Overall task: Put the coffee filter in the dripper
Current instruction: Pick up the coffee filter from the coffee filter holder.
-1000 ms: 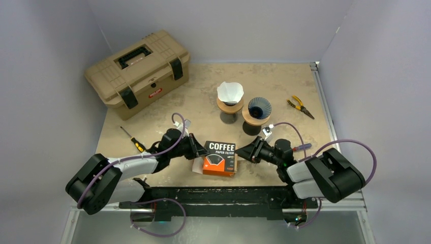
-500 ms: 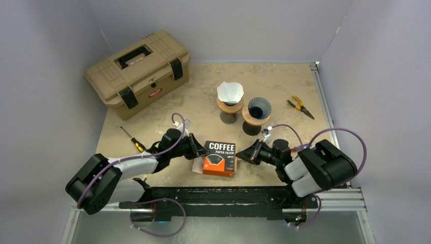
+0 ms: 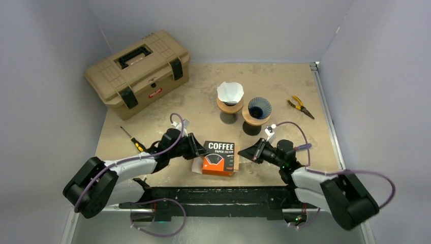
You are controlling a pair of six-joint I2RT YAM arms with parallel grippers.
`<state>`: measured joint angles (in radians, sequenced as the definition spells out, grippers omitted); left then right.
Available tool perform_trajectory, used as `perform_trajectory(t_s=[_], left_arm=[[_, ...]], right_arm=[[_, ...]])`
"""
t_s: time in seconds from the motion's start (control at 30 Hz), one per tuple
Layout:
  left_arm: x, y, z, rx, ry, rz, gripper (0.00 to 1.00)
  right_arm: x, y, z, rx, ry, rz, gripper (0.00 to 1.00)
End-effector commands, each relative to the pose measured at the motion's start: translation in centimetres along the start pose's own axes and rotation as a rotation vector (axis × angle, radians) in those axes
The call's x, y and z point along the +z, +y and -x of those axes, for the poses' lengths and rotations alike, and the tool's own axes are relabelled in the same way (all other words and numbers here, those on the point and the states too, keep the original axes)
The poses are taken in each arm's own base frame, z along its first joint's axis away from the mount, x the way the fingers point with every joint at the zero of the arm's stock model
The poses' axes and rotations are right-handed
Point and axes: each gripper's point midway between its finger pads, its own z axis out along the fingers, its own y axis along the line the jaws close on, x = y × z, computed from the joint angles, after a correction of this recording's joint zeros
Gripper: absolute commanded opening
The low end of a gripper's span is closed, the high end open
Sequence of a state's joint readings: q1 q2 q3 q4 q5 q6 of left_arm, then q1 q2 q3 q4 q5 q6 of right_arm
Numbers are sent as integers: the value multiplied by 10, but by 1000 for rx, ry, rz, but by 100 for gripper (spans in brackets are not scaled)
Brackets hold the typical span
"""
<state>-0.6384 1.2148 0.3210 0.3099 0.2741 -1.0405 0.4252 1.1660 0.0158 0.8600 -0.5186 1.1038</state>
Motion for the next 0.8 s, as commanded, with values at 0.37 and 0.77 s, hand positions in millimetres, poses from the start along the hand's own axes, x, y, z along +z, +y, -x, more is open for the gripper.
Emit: perform_trajectory(t_s=[0.37,0.77], left_arm=[[-10,-5,27,116,-79,99,36],[-26,2,40,194,-111,209,38]], right_arm=[[-34,-12,6,-100,-40,-229,0],[-48,32,43,-284,-87,-289,0]])
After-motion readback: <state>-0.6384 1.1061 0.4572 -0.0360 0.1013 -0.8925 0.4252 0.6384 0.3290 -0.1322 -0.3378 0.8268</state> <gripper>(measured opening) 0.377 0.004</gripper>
